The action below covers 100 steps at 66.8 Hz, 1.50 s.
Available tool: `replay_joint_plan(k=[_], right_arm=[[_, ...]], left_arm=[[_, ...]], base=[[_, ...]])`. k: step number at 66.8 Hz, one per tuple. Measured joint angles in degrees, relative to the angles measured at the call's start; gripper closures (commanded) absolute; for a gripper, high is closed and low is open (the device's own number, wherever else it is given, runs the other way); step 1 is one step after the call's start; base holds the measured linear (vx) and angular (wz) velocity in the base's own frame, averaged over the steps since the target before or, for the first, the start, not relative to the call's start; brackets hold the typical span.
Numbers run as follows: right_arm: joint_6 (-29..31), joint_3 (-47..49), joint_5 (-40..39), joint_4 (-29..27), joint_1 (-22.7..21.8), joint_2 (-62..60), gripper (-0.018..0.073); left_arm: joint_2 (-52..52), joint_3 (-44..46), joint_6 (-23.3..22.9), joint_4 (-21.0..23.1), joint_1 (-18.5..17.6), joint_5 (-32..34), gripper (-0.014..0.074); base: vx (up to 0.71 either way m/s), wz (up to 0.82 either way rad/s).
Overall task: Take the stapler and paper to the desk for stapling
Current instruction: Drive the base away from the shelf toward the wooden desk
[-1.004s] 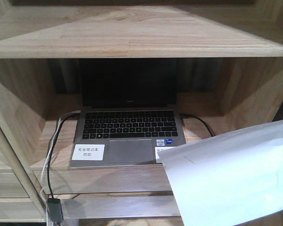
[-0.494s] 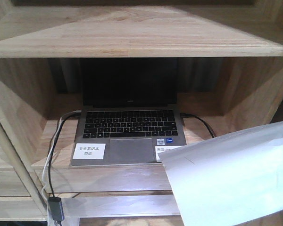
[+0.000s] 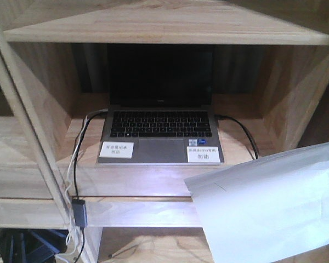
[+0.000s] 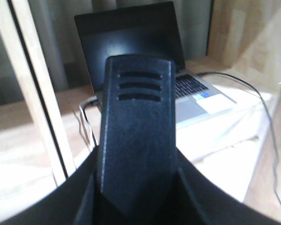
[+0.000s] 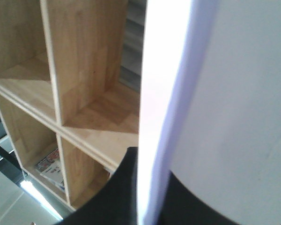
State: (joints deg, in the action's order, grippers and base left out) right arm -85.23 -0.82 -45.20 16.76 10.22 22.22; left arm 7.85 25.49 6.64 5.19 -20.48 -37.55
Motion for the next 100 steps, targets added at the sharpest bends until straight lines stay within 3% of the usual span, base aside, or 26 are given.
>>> replay_joint_plan(k=[100], right_arm=[[0.0,0.0,0.0,0.0,0.0,0.0,0.0564]], left_arm=[[0.0,0.0,0.0,0.1,0.0,0.0,0.0603]], base=[[-0.09,0.05]])
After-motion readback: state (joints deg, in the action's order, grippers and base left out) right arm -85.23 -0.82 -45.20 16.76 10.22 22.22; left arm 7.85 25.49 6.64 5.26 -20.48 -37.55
